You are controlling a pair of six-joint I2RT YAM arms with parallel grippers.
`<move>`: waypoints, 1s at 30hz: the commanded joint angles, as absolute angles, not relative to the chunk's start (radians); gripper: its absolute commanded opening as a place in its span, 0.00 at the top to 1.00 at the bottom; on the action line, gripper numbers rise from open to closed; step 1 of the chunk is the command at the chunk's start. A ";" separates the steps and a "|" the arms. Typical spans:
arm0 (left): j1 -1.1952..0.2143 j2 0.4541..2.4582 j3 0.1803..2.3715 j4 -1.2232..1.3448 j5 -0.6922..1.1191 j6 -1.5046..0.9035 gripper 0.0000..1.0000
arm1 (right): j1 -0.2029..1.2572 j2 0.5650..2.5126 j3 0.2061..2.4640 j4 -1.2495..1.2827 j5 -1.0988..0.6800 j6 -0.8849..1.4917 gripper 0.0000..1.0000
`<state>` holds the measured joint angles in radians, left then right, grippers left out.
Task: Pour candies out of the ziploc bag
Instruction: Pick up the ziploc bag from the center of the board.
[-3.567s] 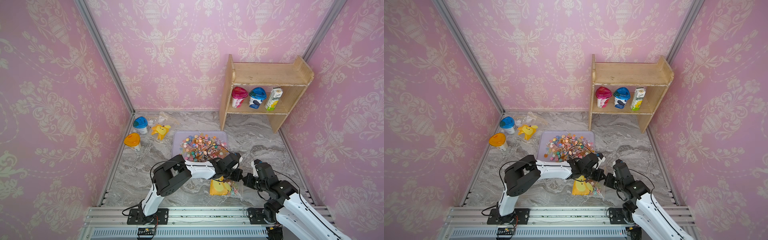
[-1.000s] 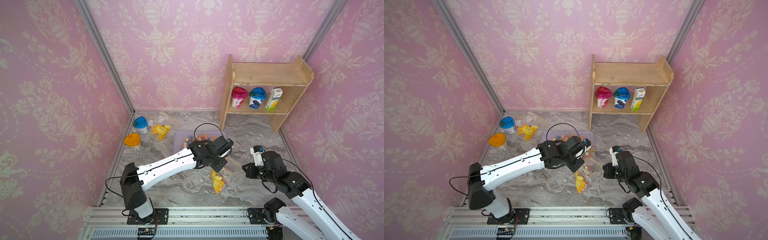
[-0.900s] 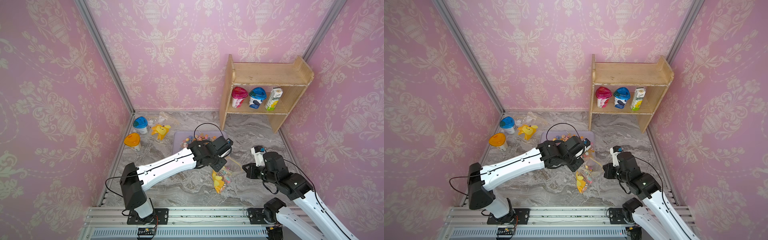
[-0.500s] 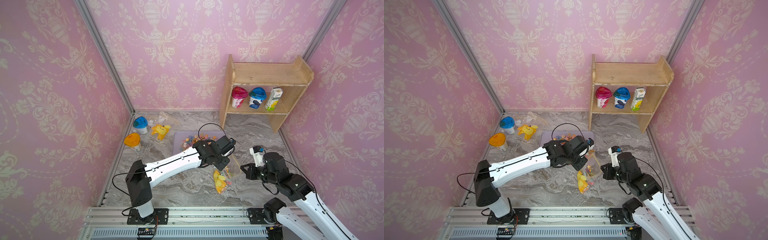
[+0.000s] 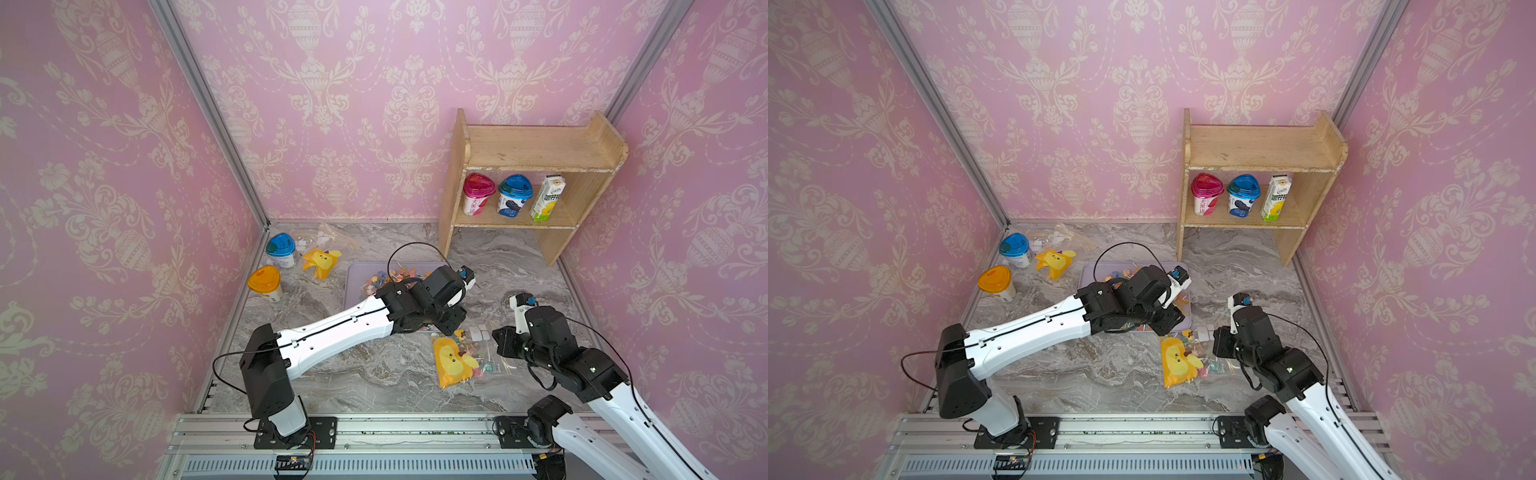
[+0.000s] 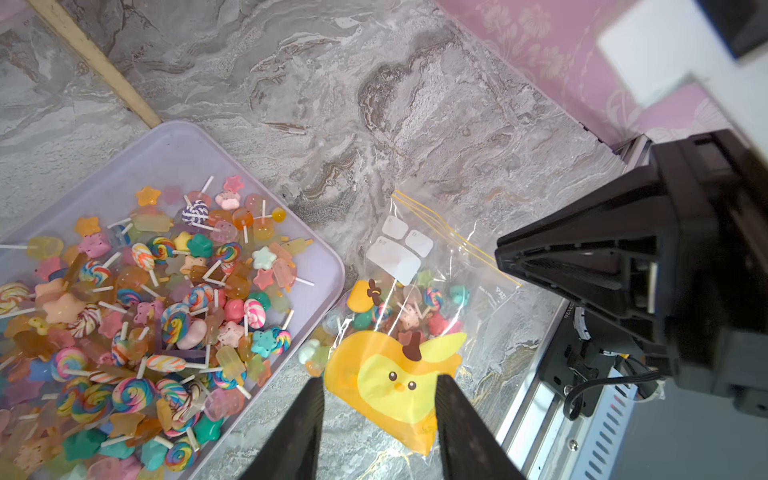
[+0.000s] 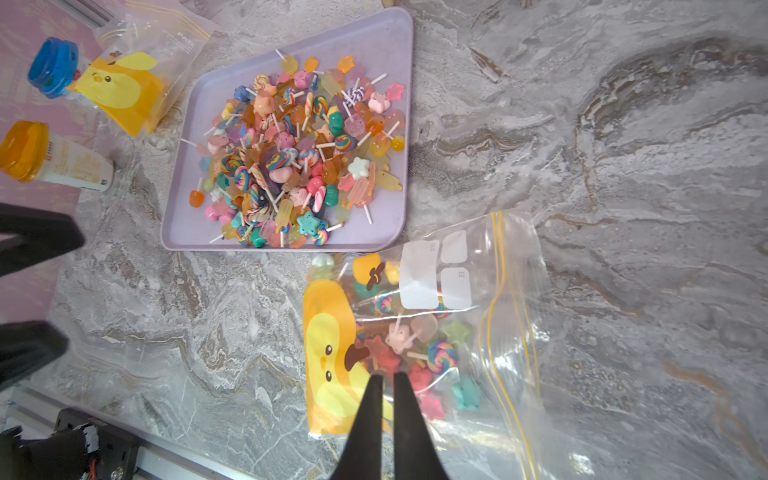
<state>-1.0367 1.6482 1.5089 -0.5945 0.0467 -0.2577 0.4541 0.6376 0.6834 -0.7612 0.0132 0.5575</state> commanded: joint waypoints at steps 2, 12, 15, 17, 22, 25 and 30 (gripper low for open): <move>-1.016 1.596 1.444 -0.507 0.085 -0.313 0.53 | 0.457 0.671 0.709 -0.824 0.096 0.583 0.88; -0.985 1.532 1.244 -0.370 0.133 -0.409 0.51 | 0.439 0.772 0.742 -0.897 0.250 0.646 0.44; -0.983 1.515 1.164 -0.313 0.152 -0.451 0.49 | 0.426 0.839 0.741 -0.880 0.228 0.625 0.44; -0.983 1.507 1.113 -0.271 0.167 -0.487 0.46 | 0.410 0.882 0.740 -0.865 0.212 0.610 0.44; -0.983 1.482 0.950 -0.112 0.208 -0.599 0.44 | 0.374 0.957 0.724 -0.818 0.154 0.604 0.45; -0.983 1.472 0.864 -0.007 0.226 -0.658 0.43 | 0.372 0.968 0.702 -0.764 0.083 0.566 0.46; -0.985 1.511 0.788 0.123 0.270 -0.717 0.39 | 0.372 0.998 0.680 -0.726 0.028 0.552 0.51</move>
